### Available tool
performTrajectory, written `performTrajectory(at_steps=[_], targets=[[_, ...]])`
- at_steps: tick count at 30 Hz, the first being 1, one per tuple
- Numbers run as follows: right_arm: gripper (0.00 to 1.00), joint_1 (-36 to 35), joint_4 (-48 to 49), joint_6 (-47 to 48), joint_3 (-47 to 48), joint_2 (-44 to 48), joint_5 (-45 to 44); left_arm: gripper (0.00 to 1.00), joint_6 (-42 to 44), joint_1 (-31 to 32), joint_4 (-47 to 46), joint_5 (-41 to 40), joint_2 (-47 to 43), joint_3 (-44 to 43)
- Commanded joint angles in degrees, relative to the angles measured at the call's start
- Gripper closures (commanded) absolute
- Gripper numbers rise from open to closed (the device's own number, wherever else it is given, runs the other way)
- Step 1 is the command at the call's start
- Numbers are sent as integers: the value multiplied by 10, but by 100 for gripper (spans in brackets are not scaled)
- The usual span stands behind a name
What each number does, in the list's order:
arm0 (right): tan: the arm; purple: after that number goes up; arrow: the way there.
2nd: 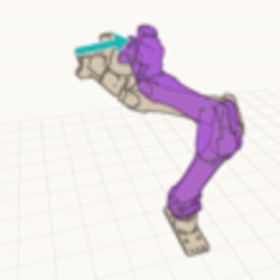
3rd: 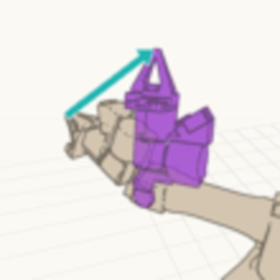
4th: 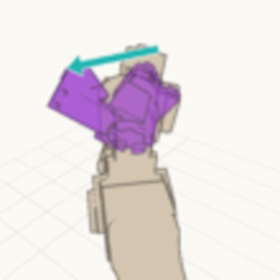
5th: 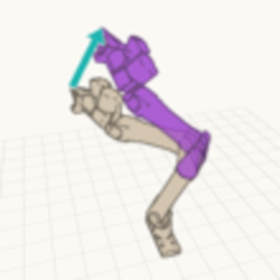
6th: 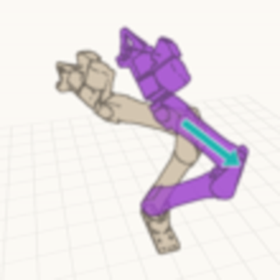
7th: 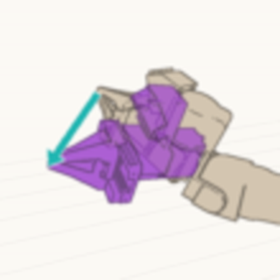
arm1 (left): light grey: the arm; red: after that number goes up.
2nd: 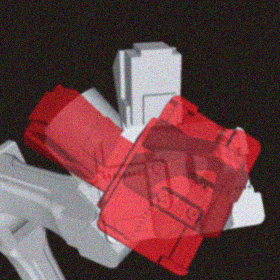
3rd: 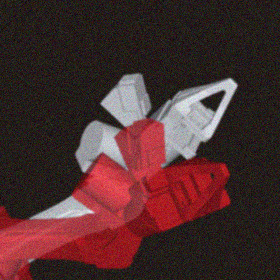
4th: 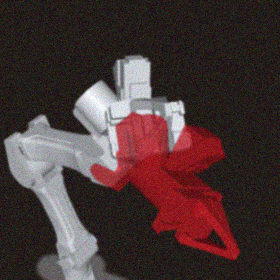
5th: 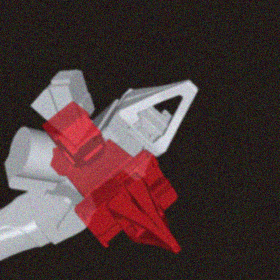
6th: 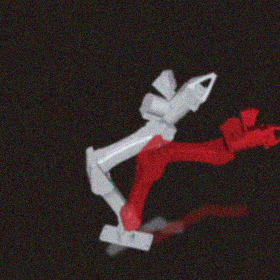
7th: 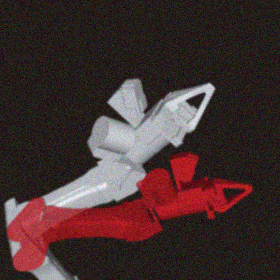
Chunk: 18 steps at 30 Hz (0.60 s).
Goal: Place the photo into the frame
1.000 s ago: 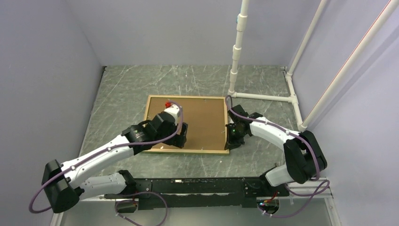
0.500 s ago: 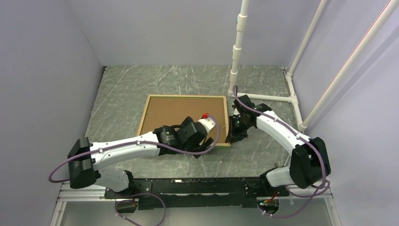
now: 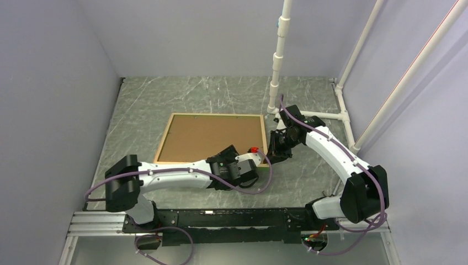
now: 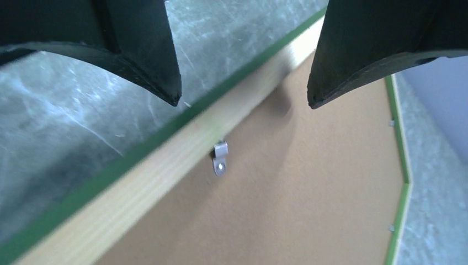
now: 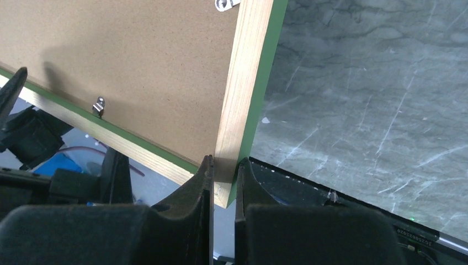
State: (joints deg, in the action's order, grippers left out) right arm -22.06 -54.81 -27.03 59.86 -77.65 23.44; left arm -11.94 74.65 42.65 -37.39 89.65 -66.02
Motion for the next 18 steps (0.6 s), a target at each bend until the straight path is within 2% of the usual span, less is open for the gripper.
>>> performTrajectory(at_steps=[1,4,6,11,14,18], targets=[[100,0,5,16,33,34,100,17,-18,4,27,-94,30,-42],[100,2,5,14,34,36,109,26,-29,4,42,-121,47,-51],[100,2,4,14,35,37,111,36,-36,5,50,-134,51,-52],[100,5,9,14,35,40,111,75,-32,8,59,-139,42,-44],[99,4,12,14,40,44,111,87,-31,9,61,-143,30,-40],[92,6,19,15,48,50,110,98,-33,9,69,-156,19,-39]])
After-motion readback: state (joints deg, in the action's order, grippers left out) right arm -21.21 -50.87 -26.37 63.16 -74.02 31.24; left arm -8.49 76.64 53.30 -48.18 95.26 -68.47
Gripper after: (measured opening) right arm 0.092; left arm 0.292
